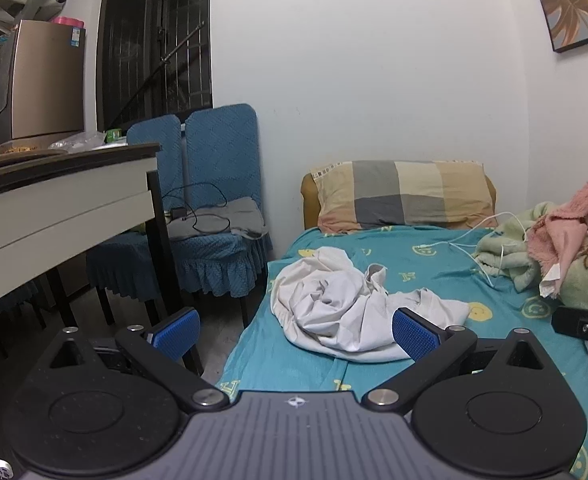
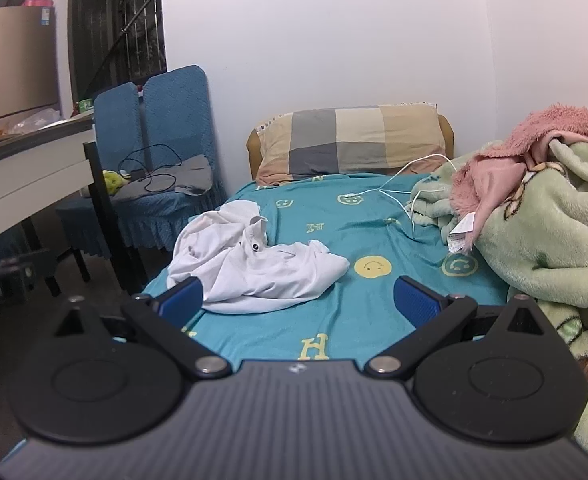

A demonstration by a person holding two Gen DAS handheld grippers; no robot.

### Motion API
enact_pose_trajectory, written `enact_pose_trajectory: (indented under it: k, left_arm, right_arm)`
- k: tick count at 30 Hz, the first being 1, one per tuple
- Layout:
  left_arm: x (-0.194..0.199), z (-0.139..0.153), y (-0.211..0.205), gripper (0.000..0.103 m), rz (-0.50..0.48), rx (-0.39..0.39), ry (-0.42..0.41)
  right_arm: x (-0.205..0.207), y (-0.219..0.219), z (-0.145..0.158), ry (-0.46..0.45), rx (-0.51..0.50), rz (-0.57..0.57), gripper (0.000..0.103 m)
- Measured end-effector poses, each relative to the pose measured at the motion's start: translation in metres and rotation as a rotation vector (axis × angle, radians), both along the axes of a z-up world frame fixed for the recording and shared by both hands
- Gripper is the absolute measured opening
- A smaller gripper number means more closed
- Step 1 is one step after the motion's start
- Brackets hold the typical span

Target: Fold clothes

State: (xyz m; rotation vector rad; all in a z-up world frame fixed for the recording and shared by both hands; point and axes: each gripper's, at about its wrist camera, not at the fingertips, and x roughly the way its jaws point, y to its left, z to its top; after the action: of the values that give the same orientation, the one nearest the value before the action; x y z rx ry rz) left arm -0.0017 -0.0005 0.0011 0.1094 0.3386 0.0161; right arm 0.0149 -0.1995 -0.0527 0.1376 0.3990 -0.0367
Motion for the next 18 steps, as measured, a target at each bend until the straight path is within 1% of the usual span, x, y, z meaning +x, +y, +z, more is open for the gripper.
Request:
enact_pose_trajectory:
  k: [4,7,9,11,15,18]
  left_arm:
    - [-0.008,0.005,-0.002,0.103,-0.007,-0.009,-0.024]
    - [-0.013,0.009,-0.004,0.103,-0.012,-0.015,-0.042]
    - [-0.017,0.011,-0.005,0.103,-0.016,-0.019,-0.054]
    - [-0.021,0.014,-0.006,0.103,-0.019,-0.024,-0.066]
    - [-0.021,0.010,-0.003,0.103,-0.019,-0.046,-0.060]
    - [-0.021,0.003,0.004,0.103,-0.021,-0.058,-0.065]
  right_arm:
    - [0.001,0.005,0.002,-0.006,-0.031,-0.003,0.103]
    - [0.002,-0.001,-0.001,-0.024,-0.002,-0.009,0.103]
    - [-0.005,-0.001,0.004,-0.059,0.007,0.000,0.103]
    - [-0.009,-0.002,0.008,-0.072,0.017,-0.005,0.103]
    - [-0.013,-0.003,0.011,-0.089,0.018,0.006,0.103]
    - [-0.013,0.001,0.006,-0.090,-0.008,0.002,0.103]
